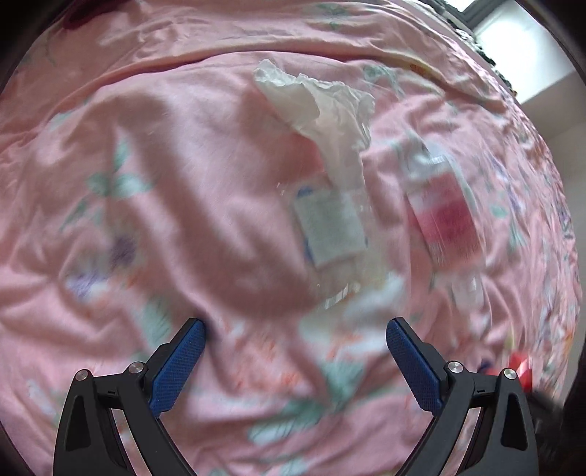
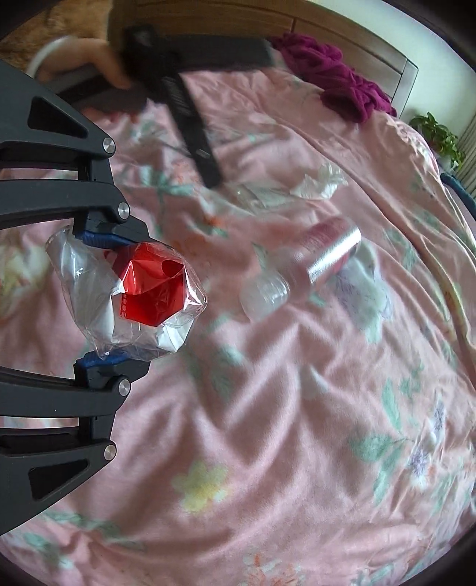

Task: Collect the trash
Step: 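Grasp the clear plastic strip with left tool while right tool grasps red-and-clear wrapper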

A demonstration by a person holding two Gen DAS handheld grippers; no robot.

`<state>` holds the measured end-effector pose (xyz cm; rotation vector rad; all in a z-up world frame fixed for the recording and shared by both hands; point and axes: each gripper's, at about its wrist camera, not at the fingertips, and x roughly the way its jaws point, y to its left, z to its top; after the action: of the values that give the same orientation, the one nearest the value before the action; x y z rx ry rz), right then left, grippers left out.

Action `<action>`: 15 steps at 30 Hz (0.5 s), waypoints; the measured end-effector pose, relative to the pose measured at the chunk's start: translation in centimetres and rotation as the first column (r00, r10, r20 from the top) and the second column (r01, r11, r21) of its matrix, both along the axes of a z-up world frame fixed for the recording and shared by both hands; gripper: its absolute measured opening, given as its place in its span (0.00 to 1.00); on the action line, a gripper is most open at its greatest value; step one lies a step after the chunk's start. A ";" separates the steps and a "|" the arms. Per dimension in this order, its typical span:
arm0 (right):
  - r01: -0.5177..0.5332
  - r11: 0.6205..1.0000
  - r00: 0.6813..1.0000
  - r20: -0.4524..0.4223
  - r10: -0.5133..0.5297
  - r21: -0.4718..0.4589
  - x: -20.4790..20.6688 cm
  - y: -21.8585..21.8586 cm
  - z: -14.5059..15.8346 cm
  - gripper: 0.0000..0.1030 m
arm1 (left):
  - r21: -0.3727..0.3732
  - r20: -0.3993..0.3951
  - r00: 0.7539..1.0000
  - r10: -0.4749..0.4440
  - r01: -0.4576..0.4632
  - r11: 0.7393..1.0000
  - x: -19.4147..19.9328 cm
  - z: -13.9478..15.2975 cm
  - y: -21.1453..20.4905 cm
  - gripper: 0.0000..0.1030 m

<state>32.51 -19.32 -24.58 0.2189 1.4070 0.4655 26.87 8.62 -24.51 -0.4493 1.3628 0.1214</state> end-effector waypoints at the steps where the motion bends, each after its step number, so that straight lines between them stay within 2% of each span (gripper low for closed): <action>1: 0.000 1.000 1.000 -0.003 0.000 0.007 -0.1 0.0 0.1 0.41 | 0.000 -0.004 1.000 0.008 -0.008 1.000 0.8 -0.2 -0.1 0.96; 7: -0.009 0.999 1.000 -0.026 0.010 0.035 -0.7 0.1 0.2 0.41 | 0.033 -0.055 0.998 -0.032 0.034 0.999 4.0 -1.6 -1.1 0.96; 12: 0.000 0.999 1.000 -0.028 0.001 0.040 -1.0 -0.2 0.3 0.41 | 0.048 -0.102 0.995 -0.014 0.019 0.999 5.7 -3.1 -1.4 0.93; 13: 0.001 0.999 1.000 -0.029 0.000 0.040 -1.0 -0.3 0.3 0.41 | 0.063 -0.093 0.996 -0.015 0.021 0.998 5.9 -3.0 -1.4 0.77; 14: 0.002 0.999 1.000 -0.028 -0.001 0.040 -1.1 -0.5 0.3 0.41 | 0.086 -0.083 0.996 -0.015 0.023 0.996 6.0 -2.7 -1.5 0.46; 15: 0.002 0.999 1.000 -0.028 0.000 0.040 -1.0 -0.5 0.4 0.41 | 0.125 -0.069 0.998 -0.013 0.022 0.992 6.0 -2.2 -1.5 0.30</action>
<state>31.54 -19.84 -24.18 0.2594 1.4254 0.4918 32.87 7.13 -26.73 -0.3300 1.4170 0.2085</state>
